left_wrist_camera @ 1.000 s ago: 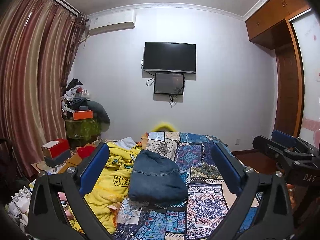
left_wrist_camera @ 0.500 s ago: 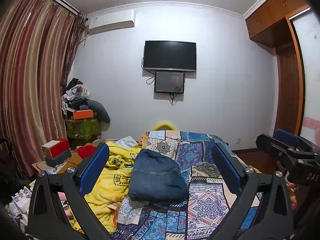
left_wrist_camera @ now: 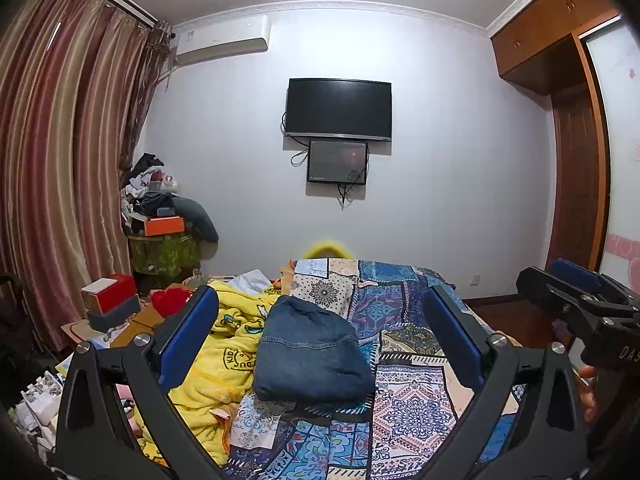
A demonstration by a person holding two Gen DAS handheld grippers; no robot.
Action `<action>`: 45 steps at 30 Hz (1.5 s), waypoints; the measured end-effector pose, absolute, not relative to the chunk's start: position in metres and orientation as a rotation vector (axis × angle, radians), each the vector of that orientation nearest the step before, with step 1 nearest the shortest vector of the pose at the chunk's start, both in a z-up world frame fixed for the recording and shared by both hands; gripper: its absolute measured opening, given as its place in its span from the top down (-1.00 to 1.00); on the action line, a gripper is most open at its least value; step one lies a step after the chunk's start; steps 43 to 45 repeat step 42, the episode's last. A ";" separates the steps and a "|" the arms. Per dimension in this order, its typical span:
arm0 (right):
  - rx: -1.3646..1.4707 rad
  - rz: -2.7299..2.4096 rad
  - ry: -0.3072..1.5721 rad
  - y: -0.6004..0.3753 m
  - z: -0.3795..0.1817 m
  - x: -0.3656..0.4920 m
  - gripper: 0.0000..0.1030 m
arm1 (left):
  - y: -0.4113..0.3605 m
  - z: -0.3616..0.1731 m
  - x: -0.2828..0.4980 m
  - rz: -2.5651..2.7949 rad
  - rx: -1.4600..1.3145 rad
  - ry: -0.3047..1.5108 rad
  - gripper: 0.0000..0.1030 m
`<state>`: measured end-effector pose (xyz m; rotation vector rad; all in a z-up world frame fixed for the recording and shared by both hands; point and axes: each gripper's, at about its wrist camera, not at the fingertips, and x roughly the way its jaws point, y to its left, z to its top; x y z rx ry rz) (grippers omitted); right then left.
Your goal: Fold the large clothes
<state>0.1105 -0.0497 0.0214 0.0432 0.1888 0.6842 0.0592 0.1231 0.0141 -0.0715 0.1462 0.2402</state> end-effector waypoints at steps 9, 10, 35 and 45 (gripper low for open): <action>0.044 0.684 0.194 -0.050 0.021 0.112 -1.00 | 0.123 0.015 0.063 0.235 -0.066 0.151 -0.99; 0.044 0.684 0.193 -0.050 0.021 0.112 -1.00 | 0.122 0.015 0.064 0.236 -0.066 0.151 -0.99; 0.054 0.663 0.202 -0.050 0.019 0.115 -1.00 | 0.119 0.012 0.071 0.175 -0.079 0.178 -0.99; 0.051 0.665 0.206 -0.049 0.018 0.115 -1.00 | 0.122 0.009 0.073 0.166 -0.089 0.189 -0.99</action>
